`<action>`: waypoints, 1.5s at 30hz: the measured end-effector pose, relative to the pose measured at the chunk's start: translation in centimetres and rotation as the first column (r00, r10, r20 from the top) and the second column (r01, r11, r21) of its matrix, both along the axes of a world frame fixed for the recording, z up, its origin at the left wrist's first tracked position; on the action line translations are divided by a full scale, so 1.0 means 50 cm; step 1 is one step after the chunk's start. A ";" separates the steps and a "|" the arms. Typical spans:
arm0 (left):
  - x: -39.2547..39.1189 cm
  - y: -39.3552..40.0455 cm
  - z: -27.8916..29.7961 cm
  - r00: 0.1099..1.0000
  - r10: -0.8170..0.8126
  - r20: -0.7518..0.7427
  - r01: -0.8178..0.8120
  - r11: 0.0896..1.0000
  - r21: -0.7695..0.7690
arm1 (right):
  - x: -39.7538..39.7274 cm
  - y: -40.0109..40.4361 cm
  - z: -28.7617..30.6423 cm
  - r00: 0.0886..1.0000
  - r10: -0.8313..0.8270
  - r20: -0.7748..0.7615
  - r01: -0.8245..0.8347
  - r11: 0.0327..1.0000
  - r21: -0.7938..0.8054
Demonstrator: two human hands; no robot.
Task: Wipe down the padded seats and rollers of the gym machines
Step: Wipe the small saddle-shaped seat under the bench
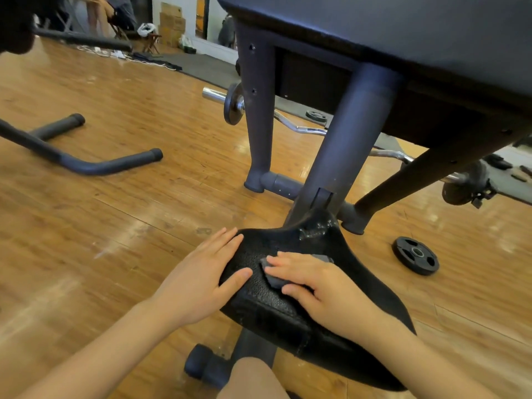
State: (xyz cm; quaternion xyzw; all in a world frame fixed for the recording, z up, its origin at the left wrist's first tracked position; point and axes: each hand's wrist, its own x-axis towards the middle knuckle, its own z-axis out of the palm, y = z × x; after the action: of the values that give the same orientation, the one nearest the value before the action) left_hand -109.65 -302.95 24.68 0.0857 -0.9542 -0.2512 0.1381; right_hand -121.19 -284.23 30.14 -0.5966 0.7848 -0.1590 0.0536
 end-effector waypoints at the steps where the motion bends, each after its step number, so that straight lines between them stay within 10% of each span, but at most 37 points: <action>1: -0.006 -0.003 0.005 0.999 -0.022 0.024 0.022 1.000 0.007 | -0.006 -0.003 -0.001 1.000 0.008 0.010 -0.008 1.000 -0.007; 16: -0.081 -0.037 0.005 0.978 -0.167 0.125 0.144 0.974 0.174 | -0.118 -0.109 0.013 0.993 0.073 0.095 -0.084 0.990 0.110; 25: -0.087 -0.045 0.006 0.965 -0.232 0.120 0.199 0.950 0.240 | -0.268 -0.124 0.043 0.965 -0.223 -0.141 0.262 0.876 0.405; 29: -0.082 -0.046 0.008 0.971 -0.220 0.094 0.194 0.954 0.228 | -0.273 -0.126 0.034 0.930 -0.328 -0.165 0.366 0.860 0.354; 36: -0.077 -0.041 0.012 0.978 -0.191 0.082 0.169 0.961 0.221 | -0.130 -0.027 -0.018 0.998 -0.054 -0.019 0.052 0.997 -0.065; 45: -0.079 -0.041 0.011 0.979 -0.183 0.091 0.158 0.961 0.228 | -0.215 -0.029 -0.027 0.996 -0.084 -0.002 0.084 0.993 -0.088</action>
State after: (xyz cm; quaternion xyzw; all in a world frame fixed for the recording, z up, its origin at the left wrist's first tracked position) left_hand -113.61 -304.98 25.21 0.0315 -0.9307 -0.3607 0.0525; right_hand -131.95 -285.67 28.77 -0.5653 0.8016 -0.1938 0.0182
